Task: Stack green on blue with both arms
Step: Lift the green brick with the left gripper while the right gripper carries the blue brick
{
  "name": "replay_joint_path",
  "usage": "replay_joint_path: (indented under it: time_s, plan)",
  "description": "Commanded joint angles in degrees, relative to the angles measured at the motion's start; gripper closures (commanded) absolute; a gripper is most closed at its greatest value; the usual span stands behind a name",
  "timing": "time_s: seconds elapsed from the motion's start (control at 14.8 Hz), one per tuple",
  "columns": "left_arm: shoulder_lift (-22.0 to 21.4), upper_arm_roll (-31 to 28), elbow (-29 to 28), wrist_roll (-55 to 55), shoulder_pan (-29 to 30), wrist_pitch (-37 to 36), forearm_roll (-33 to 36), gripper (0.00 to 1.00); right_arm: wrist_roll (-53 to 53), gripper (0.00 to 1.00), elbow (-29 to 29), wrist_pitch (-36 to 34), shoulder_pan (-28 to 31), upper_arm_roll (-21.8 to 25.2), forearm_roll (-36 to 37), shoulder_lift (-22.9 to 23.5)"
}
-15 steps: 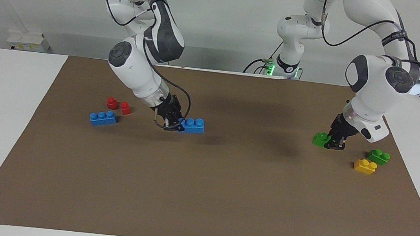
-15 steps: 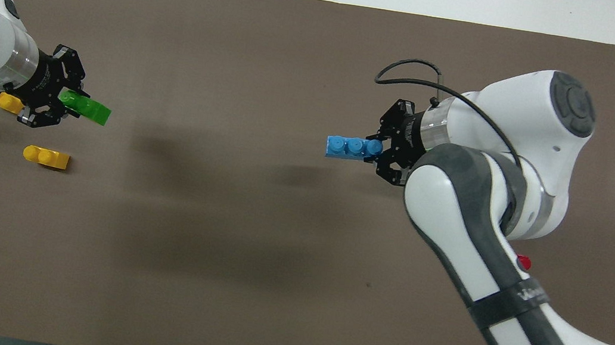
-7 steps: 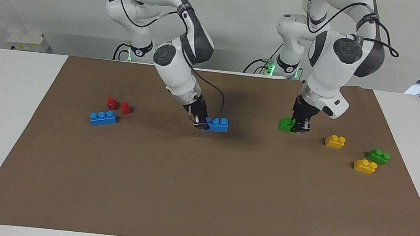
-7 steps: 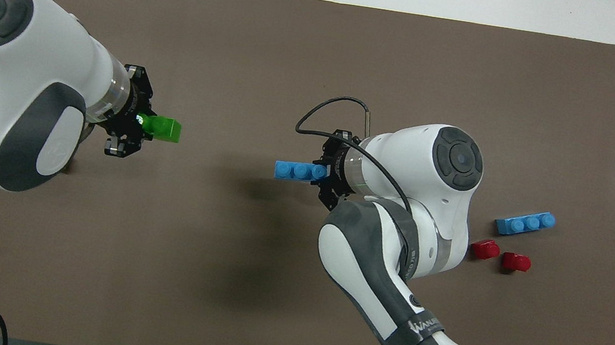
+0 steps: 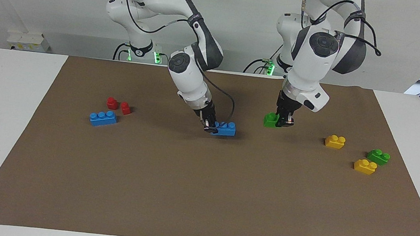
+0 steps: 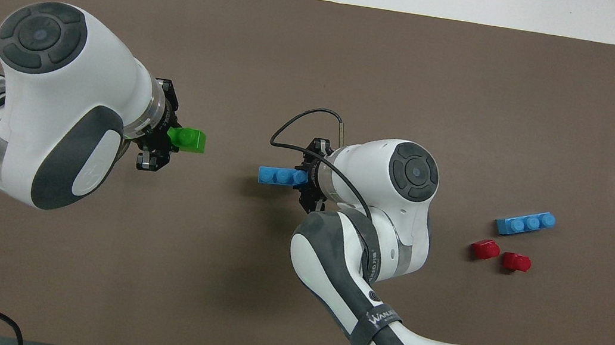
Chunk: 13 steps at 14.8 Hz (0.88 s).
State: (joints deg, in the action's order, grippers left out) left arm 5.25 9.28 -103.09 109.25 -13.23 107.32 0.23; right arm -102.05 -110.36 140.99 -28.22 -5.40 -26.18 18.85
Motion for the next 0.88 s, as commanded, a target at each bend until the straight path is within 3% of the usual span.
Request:
replay_joint_path:
  time_s: [0.0,0.4,0.81]
  plan:
    - [-1.6,-0.9,-1.6,1.0,-0.9,0.5,-0.5,1.0,-2.4,1.0,-0.3,1.3,-0.4,0.2,-0.8,0.2]
    - [-1.9,-0.9,-2.5,2.2,-1.0,1.8,-0.4,1.0,-3.9,1.0,-0.7,3.5,-1.7,0.2,-0.7,2.1]
    - [-5.1,-1.0,-11.5,11.6,-5.6,12.3,-0.3,1.0,-3.3,1.0,-3.5,8.8,-2.3,0.2,-0.7,3.3]
